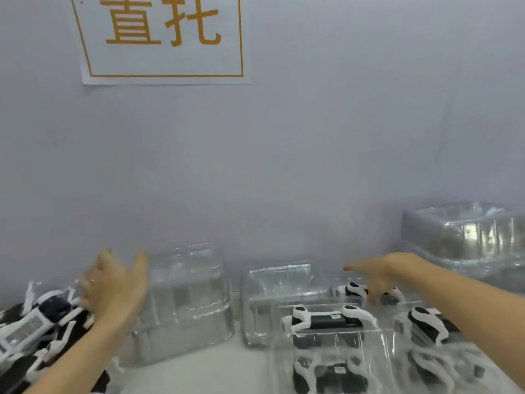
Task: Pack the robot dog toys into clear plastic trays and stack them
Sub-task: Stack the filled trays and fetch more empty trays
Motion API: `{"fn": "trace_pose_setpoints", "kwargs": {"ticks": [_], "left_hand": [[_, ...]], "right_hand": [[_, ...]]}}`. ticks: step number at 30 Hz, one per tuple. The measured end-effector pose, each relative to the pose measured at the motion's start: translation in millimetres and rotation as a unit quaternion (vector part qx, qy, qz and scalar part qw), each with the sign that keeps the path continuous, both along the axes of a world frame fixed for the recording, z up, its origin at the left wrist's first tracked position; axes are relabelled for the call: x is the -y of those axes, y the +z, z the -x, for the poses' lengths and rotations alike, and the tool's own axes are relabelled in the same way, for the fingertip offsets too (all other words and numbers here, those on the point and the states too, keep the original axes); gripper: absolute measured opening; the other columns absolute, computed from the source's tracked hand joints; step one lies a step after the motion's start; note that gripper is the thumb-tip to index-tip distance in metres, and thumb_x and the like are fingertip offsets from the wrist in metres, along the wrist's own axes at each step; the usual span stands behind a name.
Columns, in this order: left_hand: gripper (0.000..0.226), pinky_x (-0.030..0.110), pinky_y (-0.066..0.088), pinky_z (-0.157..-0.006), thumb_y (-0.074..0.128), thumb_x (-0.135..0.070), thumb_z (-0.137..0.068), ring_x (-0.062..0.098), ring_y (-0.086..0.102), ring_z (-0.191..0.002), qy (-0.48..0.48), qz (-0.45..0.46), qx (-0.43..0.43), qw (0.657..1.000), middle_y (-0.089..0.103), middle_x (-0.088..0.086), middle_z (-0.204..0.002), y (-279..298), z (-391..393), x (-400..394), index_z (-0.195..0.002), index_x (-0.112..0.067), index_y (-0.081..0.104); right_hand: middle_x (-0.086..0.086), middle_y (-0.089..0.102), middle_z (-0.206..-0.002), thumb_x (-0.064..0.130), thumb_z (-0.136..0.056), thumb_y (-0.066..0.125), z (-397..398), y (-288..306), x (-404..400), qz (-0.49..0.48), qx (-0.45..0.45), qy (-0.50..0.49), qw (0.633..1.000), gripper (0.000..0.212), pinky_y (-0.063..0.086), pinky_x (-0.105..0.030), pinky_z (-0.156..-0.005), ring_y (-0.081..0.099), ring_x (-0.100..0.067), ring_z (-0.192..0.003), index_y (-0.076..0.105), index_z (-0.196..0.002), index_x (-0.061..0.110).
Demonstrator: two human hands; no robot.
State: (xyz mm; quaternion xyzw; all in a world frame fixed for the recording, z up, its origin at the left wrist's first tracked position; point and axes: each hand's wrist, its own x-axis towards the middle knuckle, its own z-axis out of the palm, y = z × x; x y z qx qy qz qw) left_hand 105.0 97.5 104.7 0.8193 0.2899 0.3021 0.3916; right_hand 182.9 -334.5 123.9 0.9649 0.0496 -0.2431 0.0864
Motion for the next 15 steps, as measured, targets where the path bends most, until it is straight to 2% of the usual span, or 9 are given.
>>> {"fn": "trace_pose_setpoints", "kwargs": {"ticks": [1,3,6,8,10,15], "left_hand": [[0.062,0.060,0.021,-0.113,0.055,-0.039,-0.097,0.043,0.027,-0.141,0.003,-0.059,0.031,0.998,0.040,0.025,-0.148,9.2,4.1,11.4,-0.146,-0.006,0.037],[0.064,0.055,0.023,-0.111,0.051,-0.042,-0.089,0.040,0.031,-0.136,-0.067,-0.132,0.086,0.985,0.046,0.022,-0.142,27.2,12.4,41.0,-0.142,-0.006,0.045],[0.063,0.038,0.028,-0.111,0.044,-0.043,-0.081,0.027,0.039,-0.131,-0.292,-0.180,0.080,0.936,0.054,0.004,-0.138,43.3,16.0,97.1,-0.136,-0.015,0.054],[0.054,0.031,0.026,-0.114,0.044,-0.047,-0.091,0.017,0.038,-0.136,-0.433,-0.214,0.022,0.875,0.051,-0.006,-0.142,42.9,9.8,140.3,-0.139,-0.023,0.051],[0.050,0.035,0.024,-0.118,0.043,-0.050,-0.099,0.015,0.032,-0.141,-0.518,-0.245,-0.060,0.817,0.046,-0.009,-0.148,36.6,-2.1,185.2,-0.144,-0.028,0.045],[0.056,0.046,0.031,-0.113,0.038,-0.056,-0.100,0.027,0.035,-0.140,-0.568,-0.286,-0.205,0.743,0.045,0.002,-0.151,22.0,-24.4,262.1,-0.147,-0.025,0.042]], "right_hand": [[-0.001,0.019,-0.164,0.033,-0.088,0.073,-2.7,-1.4,-1.8,0.026,-0.010,0.011,1.000,0.101,0.031,-0.038,-0.116,0.029,-0.026,-0.147,0.002,-0.159,0.023],[-0.003,0.014,-0.165,0.032,-0.088,0.073,-7.3,-5.9,-4.3,0.067,-0.015,0.030,0.997,0.104,0.031,-0.040,-0.116,0.025,-0.027,-0.148,-0.003,-0.158,0.023],[-0.001,0.000,-0.166,0.036,-0.085,0.076,-10.1,-13.0,-4.6,0.094,-0.007,0.046,0.995,0.116,0.035,-0.040,-0.113,0.021,-0.027,-0.149,-0.015,-0.156,0.025],[-0.001,-0.004,-0.166,0.039,-0.080,0.080,-10.6,-16.9,-3.3,0.090,-0.012,0.045,0.995,0.126,0.037,-0.043,-0.112,0.022,-0.029,-0.149,-0.020,-0.155,0.028],[-0.002,-0.002,-0.166,0.039,-0.077,0.083,-11.1,-19.4,-1.8,0.079,-0.010,0.049,0.996,0.129,0.038,-0.043,-0.111,0.023,-0.030,-0.148,-0.020,-0.155,0.028],[-0.007,0.020,-0.157,0.047,-0.073,0.083,-15.4,-22.3,7.9,0.047,0.022,0.064,0.997,0.119,0.040,-0.048,-0.109,0.034,-0.032,-0.140,-0.001,-0.156,0.030]]}}
